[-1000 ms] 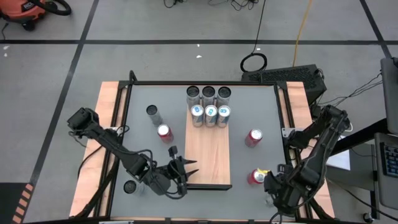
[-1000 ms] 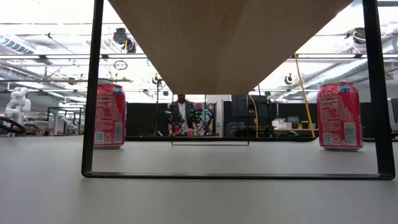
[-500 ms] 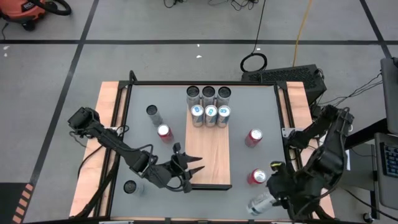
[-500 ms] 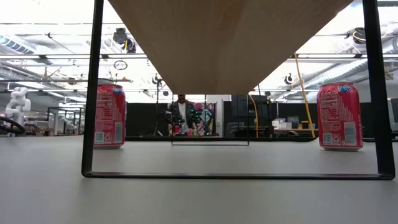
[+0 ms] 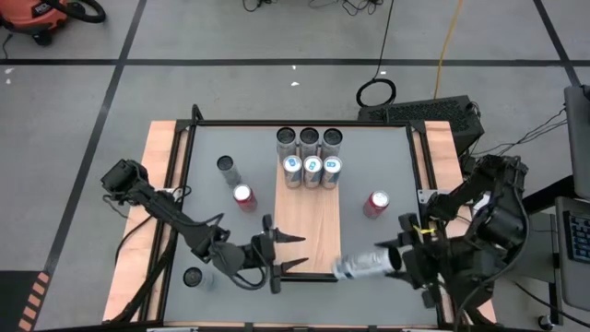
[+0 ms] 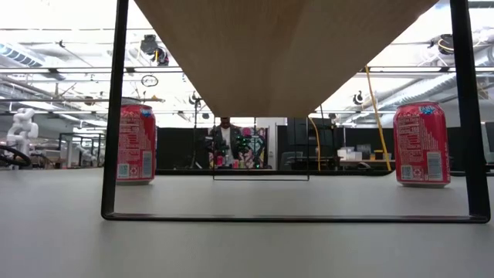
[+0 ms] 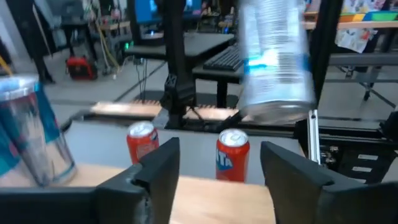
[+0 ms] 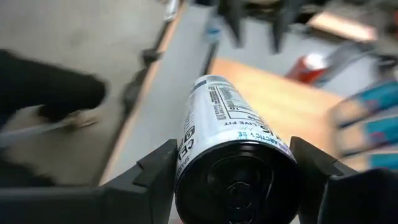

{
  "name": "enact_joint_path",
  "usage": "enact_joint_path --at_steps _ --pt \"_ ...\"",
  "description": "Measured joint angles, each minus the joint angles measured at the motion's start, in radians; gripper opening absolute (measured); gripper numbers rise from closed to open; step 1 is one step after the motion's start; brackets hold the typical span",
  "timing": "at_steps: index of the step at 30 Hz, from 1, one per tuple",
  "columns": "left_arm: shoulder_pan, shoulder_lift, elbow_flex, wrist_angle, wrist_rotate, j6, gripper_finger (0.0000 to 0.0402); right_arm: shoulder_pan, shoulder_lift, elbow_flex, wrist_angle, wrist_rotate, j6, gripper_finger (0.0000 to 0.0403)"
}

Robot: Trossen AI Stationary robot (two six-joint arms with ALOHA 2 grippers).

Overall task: Place canned beverage on shelf
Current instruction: Put the bottom right white blue soda can on the shelf

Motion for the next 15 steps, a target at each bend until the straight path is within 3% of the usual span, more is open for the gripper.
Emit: enact_joint_path --at_steps 4,8,15 --pt "-0.017 0.000 0.000 0.068 -0.001 0.150 0.0255 0.000 0.000 -0.040 0.023 0.178 0.037 0.0199" --pt "-0.024 0.001 0.000 0.145 -0.044 0.286 0.0278 -0.011 0.001 -0.073 0.049 0.292 0.160 0.0199" --pt "-0.004 0.002 0.000 0.146 -0.057 0.413 0.0283 -0.052 0.001 -0.079 0.151 0.307 0.221 0.0199"
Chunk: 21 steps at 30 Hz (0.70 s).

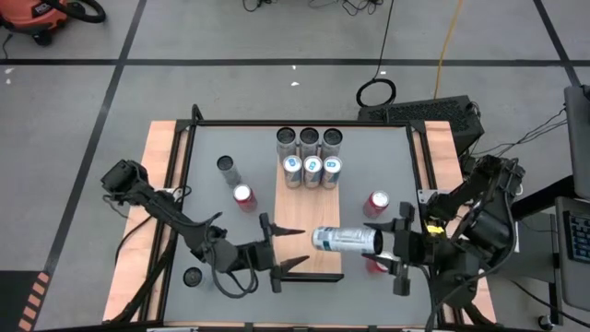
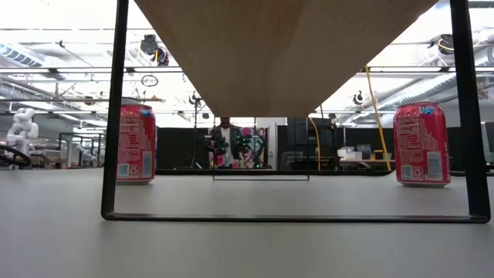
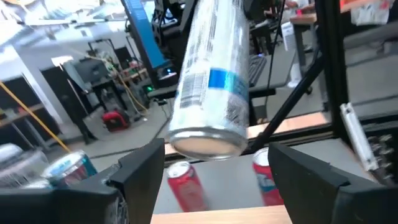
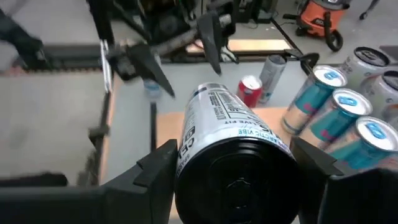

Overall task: Place canned beverage on shelf
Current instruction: Put the bottom right white blue soda can on the shelf

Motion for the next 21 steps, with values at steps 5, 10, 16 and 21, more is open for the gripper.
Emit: enact_joint_path --at_steps 5,10,16,21 --pt "0.006 0.032 0.000 0.079 -0.014 0.171 0.0283 -0.035 0.000 0.000 0.064 -0.005 -0.061 0.0199" --pt "0.007 0.066 0.000 0.207 -0.065 0.318 0.0283 -0.060 0.000 0.000 0.067 -0.006 -0.087 0.0199" --pt "0.026 0.074 0.000 0.210 -0.045 0.341 0.0283 -0.085 0.003 0.000 0.064 -0.006 -0.114 0.0199" --pt "0.058 0.073 0.000 0.207 -0.049 0.352 0.0290 -0.101 0.024 0.000 0.070 -0.005 -0.141 0.0199"
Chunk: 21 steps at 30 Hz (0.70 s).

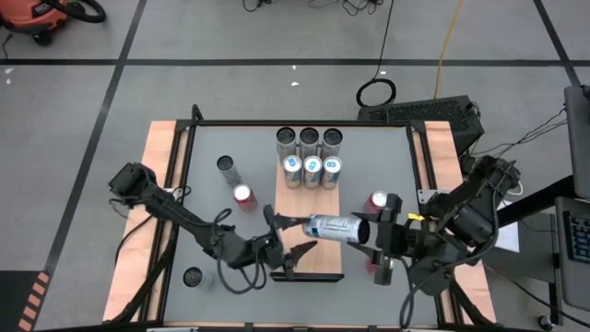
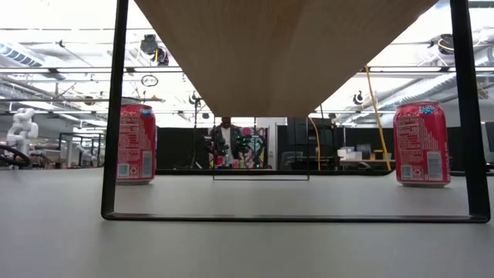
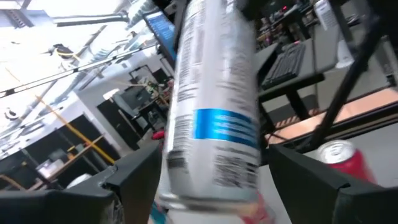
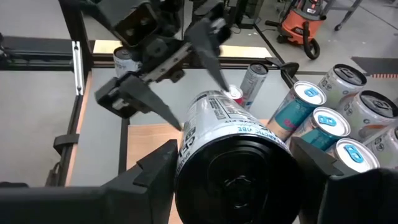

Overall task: Place canned beverage on shelf
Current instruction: Put the bottom right white blue soda can on the shelf

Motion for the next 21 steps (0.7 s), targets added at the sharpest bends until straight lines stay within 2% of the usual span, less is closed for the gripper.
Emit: enact_joint_path --at_steps 7,12,16,21 --pt "0.049 0.000 0.000 -0.083 -0.003 -0.012 0.0344 -0.029 0.010 0.000 0.021 0.000 -0.052 0.0199" --pt "0.052 0.000 0.000 -0.112 -0.048 -0.044 0.0352 -0.053 0.010 0.000 0.050 -0.002 -0.091 0.0199" --pt "0.047 0.000 0.000 -0.114 -0.095 -0.062 0.0335 -0.065 0.010 0.000 0.049 -0.008 -0.096 0.0199" --pt "0.047 0.000 0.000 -0.114 -0.113 -0.063 0.0288 -0.079 0.010 0.000 0.053 -0.030 -0.097 0.0199"
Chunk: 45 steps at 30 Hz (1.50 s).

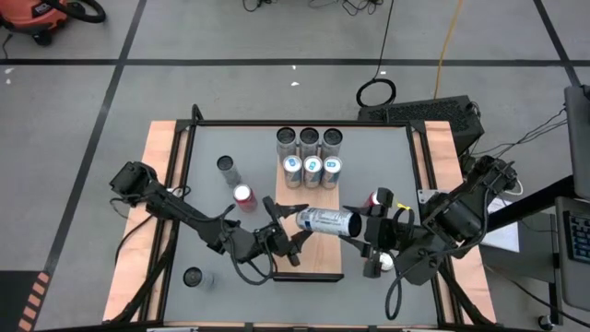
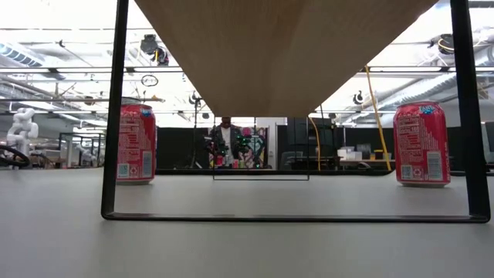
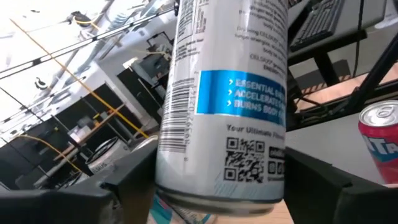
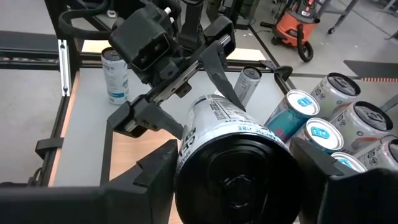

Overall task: Place canned beverage on shelf
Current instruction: Put the bottom right white blue soda can on the shelf

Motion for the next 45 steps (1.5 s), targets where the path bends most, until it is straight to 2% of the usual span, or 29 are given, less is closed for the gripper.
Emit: enact_joint_path --at_steps 4,9,11,16,22,26,29,34,37,41,45 --pt "0.000 0.000 0.000 -0.004 -0.004 0.002 0.0253 -0.005 0.000 0.000 0.002 -0.021 -0.001 0.0199" --pt "-0.002 0.000 0.000 -0.004 -0.006 0.001 0.0249 -0.008 -0.001 0.000 0.001 -0.039 -0.006 0.0211" --pt "-0.008 0.000 0.000 -0.004 -0.005 0.001 0.0251 -0.007 -0.001 0.000 -0.004 -0.049 -0.020 0.0229" --pt "-0.033 0.000 0.000 -0.018 0.009 -0.036 0.0252 0.003 -0.001 0.000 -0.003 -0.153 -0.135 0.0290" --pt "-0.053 0.000 0.000 -0.057 0.022 -0.191 0.0252 0.025 -0.010 0.000 -0.054 -0.148 -0.176 0.0337" --pt "-0.059 0.000 0.000 -0.083 0.127 -0.334 0.0253 0.047 -0.012 -0.029 -0.102 -0.120 -0.161 0.0340" --pt "-0.058 0.000 0.000 -0.076 0.264 -0.433 0.0253 0.072 -0.012 -0.105 -0.081 -0.091 -0.110 0.0340" --pt "-0.037 0.000 0.000 -0.085 0.494 -0.551 0.0253 0.123 -0.011 -0.244 0.083 -0.035 -0.097 0.0340" --pt "-0.029 0.000 0.000 -0.076 0.576 -0.557 0.0253 0.152 -0.011 -0.300 0.223 -0.016 -0.164 0.0340" --pt "-0.023 0.000 0.000 -0.070 0.601 -0.522 0.0253 0.178 -0.011 -0.325 0.405 -0.015 -0.296 0.0340" --pt "-0.011 0.024 0.000 -0.014 0.670 -0.471 0.0253 0.184 -0.011 -0.325 0.566 -0.019 -0.433 0.0340"
